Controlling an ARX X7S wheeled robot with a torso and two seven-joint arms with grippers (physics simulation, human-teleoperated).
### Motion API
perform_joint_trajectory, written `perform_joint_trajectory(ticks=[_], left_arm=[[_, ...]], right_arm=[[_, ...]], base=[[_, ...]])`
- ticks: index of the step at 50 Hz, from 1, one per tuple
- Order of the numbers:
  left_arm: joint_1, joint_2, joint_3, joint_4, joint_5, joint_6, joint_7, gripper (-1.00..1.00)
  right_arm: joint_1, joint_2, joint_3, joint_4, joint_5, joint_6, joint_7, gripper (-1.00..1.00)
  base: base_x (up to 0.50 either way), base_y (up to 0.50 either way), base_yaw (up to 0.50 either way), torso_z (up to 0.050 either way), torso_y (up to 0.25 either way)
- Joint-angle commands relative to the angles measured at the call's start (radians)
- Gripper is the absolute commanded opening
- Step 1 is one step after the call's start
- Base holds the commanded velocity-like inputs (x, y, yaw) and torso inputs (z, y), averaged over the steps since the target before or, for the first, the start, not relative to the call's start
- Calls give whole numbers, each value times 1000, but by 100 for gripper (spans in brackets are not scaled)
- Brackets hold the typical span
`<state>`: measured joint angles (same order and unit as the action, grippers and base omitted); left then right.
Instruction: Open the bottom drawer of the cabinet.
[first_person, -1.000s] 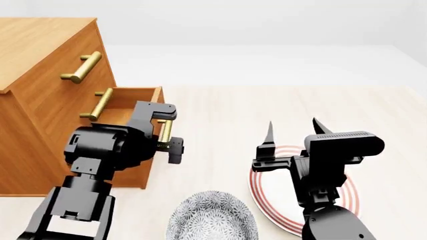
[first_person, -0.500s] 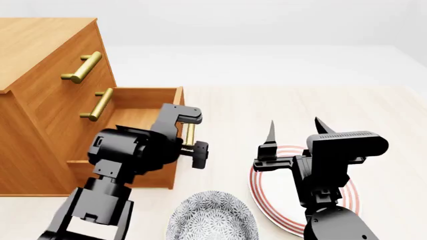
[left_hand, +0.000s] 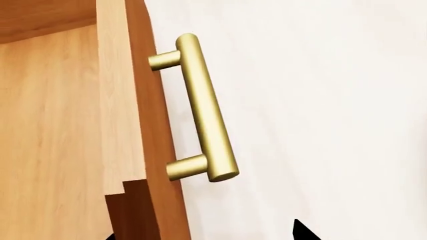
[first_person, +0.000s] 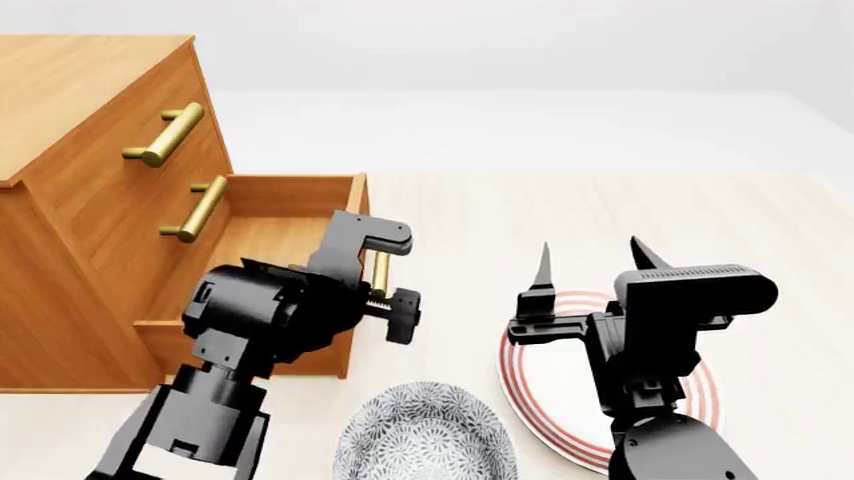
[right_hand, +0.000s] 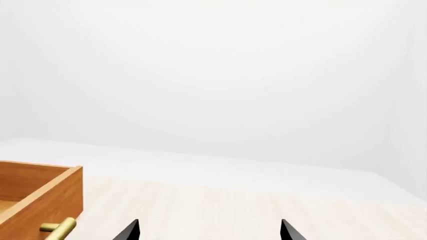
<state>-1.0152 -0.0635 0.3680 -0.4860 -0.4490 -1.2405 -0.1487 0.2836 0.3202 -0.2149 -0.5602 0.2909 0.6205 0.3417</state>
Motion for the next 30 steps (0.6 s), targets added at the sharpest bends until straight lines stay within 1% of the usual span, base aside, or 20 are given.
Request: perform_joint_trajectory(ticks=[1,3,4,5,7,9,11,13,14,15,19,21,22,26,27,30], left_arm=[[43,2,-41,243,-159,107,-41,100],[60,-10,-60,338,-149,132,-90,100],[68,-19,-89,430,-169,115,-117,100],[71,-25,-91,470,-164,112,-140,100],[73,-28,-129,546,-206,61,-162,100],[79,-39,-143,629,-213,49,-195,100],[84,-42,-188,725,-255,-6,-231,100],[84,-44,-205,774,-270,-42,-262,100],[85,-40,-242,828,-309,-93,-283,100],[88,-41,-254,862,-318,-111,-302,100],[118,-44,-297,979,-376,-153,-325,100],[142,-48,-305,1022,-385,-151,-338,100],[182,-62,-299,1066,-372,-108,-335,100],[280,-122,-219,1138,-263,45,-334,100],[340,-149,-189,1175,-219,127,-320,100],[424,-183,-157,1217,-150,261,-295,100]], right_arm=[[3,4,-1,-1,4,3,4,100],[4,5,-2,-2,4,4,5,100],[5,5,-1,-4,5,5,6,100],[5,5,-2,-5,5,6,6,100],[7,5,-4,-4,5,6,7,100],[10,4,-7,1,4,5,7,100],[15,3,-10,0,4,9,8,100],[18,3,-12,-5,5,13,8,100],[23,3,-12,-5,5,19,10,100],[26,3,-13,-9,6,24,12,100],[39,5,-16,-25,8,40,16,100],[48,5,-22,-30,7,46,17,100],[60,5,-29,-38,5,53,16,100],[95,10,-40,-57,2,67,13,100],[122,15,-48,-68,-19,63,20,100],[175,23,-48,-88,-28,80,22,100]], base=[[0,0,0,0,10],[0,0,0,0,0],[0,0,0,0,0],[0,0,0,0,11],[0,0,0,5,0],[0,0,0,0,0],[0,0,0,0,0],[0,0,0,0,0],[0,0,0,0,0],[0,0,0,0,0],[0,0,0,0,0],[0,0,0,0,0],[0,0,0,0,0],[0,0,0,0,0],[0,0,0,0,0],[0,0,0,0,0]])
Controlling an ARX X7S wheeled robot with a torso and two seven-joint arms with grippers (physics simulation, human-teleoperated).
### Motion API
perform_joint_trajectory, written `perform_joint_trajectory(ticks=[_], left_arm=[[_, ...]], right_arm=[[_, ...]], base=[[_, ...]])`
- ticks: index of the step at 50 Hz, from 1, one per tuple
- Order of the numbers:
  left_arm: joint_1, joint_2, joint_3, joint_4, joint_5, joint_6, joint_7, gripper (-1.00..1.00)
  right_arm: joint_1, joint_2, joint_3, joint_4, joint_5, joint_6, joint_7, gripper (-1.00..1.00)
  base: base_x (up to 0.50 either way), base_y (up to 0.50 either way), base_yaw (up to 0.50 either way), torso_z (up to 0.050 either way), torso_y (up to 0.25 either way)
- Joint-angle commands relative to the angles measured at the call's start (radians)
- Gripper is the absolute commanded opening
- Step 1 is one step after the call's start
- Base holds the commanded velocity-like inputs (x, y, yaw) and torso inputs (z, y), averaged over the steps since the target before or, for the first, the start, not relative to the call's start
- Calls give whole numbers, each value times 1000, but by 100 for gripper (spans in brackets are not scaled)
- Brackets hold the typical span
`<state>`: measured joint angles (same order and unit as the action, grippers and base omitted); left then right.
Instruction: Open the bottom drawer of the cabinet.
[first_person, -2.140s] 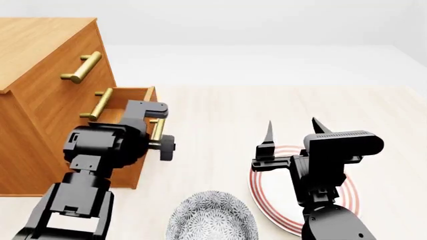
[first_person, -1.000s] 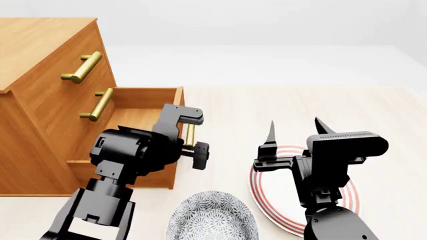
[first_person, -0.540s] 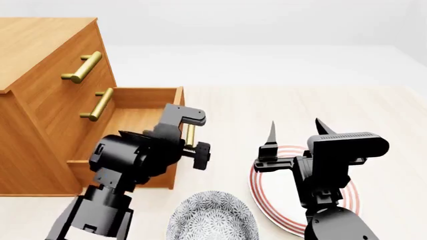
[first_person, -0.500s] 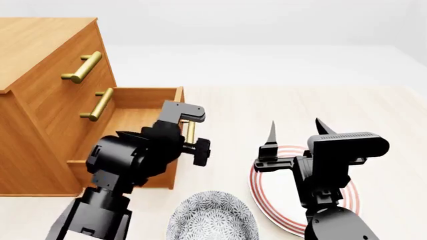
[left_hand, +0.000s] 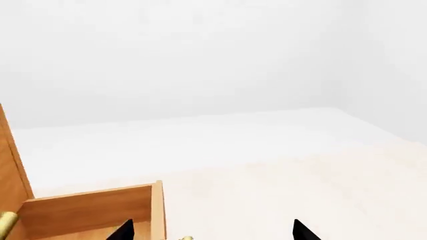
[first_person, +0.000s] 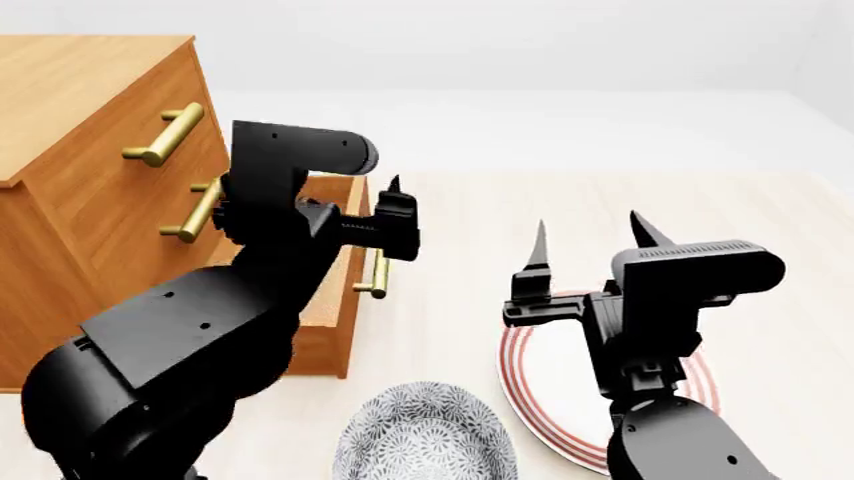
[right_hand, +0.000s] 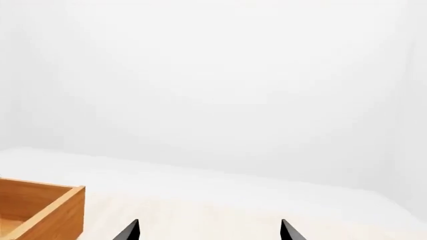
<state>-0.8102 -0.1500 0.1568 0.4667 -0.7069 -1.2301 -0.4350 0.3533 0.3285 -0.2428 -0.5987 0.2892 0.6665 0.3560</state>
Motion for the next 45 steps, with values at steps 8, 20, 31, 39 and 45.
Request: perform_joint_trajectory(ticks=[8,20,31,39,45], left_arm=[[339,-131,95,336,208,440,16,100],[320,-140,128,368,328,560,-16,100],[197,-128,101,488,283,442,-61,100],[104,-116,81,544,228,353,-97,100],[89,-124,79,571,206,344,-119,100]], right_arm=[[241,44,-110,-107,-123,4,2,100],[306,56,-138,-218,-143,29,-4,100],[374,71,-146,-347,-159,117,3,100],[394,75,-131,-379,-149,150,4,100],[405,75,-131,-397,-146,170,6,100]], base=[[0,0,0,0,0],[0,0,0,0,0],[0,0,0,0,0],[0,0,0,0,0],[0,0,0,0,0]])
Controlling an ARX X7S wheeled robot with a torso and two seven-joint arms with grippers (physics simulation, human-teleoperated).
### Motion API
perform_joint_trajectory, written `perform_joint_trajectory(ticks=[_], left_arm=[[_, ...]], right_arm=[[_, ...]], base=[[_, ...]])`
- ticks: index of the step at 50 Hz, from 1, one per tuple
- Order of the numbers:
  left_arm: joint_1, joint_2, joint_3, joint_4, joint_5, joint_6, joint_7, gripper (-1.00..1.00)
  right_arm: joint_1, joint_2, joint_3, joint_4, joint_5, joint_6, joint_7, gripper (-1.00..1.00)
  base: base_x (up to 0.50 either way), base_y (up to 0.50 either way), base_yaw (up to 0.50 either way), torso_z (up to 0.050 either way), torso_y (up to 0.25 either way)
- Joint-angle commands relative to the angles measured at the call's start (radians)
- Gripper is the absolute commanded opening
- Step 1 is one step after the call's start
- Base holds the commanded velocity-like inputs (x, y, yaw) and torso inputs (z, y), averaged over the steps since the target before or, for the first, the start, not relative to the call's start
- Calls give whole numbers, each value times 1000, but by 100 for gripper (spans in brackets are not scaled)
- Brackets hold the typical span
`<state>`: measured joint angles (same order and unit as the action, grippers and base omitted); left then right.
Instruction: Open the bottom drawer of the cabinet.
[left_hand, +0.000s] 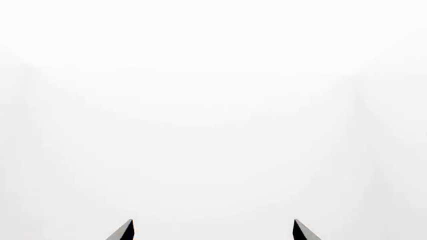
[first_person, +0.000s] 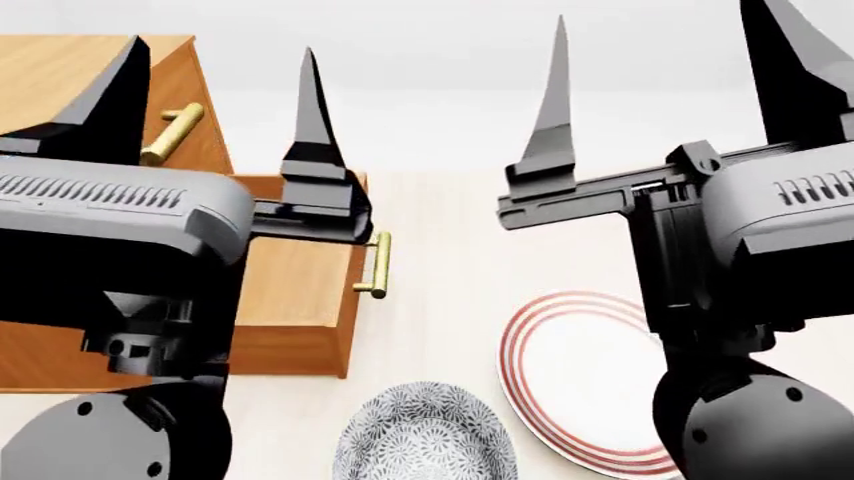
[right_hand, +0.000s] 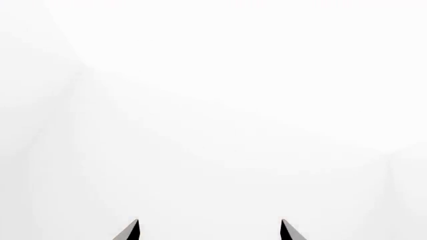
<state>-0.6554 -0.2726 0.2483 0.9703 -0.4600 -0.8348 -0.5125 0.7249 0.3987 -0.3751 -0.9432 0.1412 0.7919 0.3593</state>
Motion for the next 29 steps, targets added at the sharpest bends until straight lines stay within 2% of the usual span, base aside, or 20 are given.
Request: perform_joint_trajectory(ticks=[1,13,20,29], left_arm=[[-71,-3,-15,69,-49,-53,-46,100],[-80,-58,21,73,-88,3,-111,100],[-194,-225,146,76,-262,119,-346,100],[-247,-317,245,74,-296,217,-447,100]], right_arm=[[37,5,0,-54,2,47,4,100],[62,2,9,-65,14,60,5,100],[79,1,14,-87,26,62,9,100],[93,49,-11,-103,65,29,68,100]], base=[[0,0,0,0,0],[0,0,0,0,0],[0,0,0,0,0],[0,0,0,0,0]])
